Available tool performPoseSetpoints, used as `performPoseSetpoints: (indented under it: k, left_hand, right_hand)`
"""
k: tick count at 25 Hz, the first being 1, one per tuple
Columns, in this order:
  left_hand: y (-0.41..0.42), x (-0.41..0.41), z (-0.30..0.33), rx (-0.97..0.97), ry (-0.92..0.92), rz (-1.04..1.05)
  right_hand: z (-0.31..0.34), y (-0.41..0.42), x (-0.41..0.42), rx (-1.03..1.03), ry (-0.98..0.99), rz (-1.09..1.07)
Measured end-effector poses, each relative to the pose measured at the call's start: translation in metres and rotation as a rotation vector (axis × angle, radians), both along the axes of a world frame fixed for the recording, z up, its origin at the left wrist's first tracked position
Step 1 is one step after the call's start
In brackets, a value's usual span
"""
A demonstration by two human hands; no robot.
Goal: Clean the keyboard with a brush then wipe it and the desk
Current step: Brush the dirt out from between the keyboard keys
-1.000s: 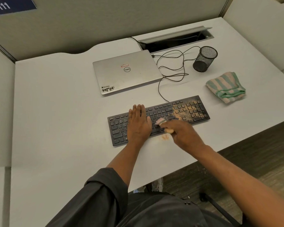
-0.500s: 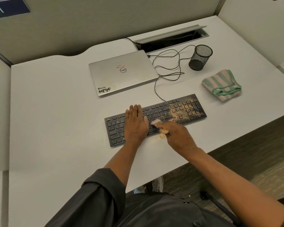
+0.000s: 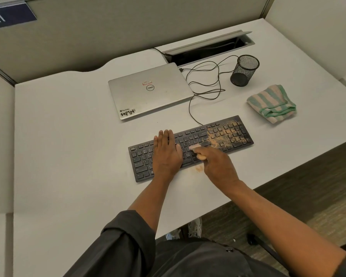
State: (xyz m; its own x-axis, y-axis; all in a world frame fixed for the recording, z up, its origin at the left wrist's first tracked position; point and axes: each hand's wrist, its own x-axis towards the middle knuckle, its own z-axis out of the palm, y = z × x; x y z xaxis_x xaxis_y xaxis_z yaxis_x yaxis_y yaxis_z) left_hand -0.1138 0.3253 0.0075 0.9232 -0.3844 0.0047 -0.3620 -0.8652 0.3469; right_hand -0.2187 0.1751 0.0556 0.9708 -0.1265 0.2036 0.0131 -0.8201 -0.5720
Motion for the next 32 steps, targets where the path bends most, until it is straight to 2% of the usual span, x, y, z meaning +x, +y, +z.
performPoseSetpoints:
  k: [5,7,10,17,20,23,28,32]
  left_hand:
    - [0.001,0.0,-0.003,0.002,-0.012,-0.004]
    - [0.0,0.001,-0.003,-0.002,-0.032,0.002]
    - [0.0,0.0,-0.004,0.009,-0.034,-0.006]
    - [0.0,0.001,-0.004,0.023,-0.018,-0.005]
    - [0.0,0.001,-0.005,0.039,-0.011,-0.007]
    - [0.001,0.001,-0.007,0.036,-0.022,-0.011]
    - [0.001,0.001,-0.007,0.04,-0.042,-0.005]
    - [0.0,0.001,-0.007,0.037,-0.046,-0.003]
  right_hand:
    - [0.004,-0.029,0.009,-0.016,-0.005,-0.191]
    - [0.008,-0.017,0.011,-0.012,-0.068,-0.136]
    - [0.0,0.0,0.005,-0.019,-0.025,-0.014]
    - [0.002,-0.044,0.004,-0.001,-0.032,-0.193]
    - [0.01,-0.026,0.006,0.023,-0.082,-0.121]
    - [0.004,-0.001,0.006,0.021,-0.035,-0.037]
    - [0.015,-0.031,0.011,0.064,-0.031,-0.238]
    - [0.039,-0.036,0.032,0.204,-0.015,-0.207]
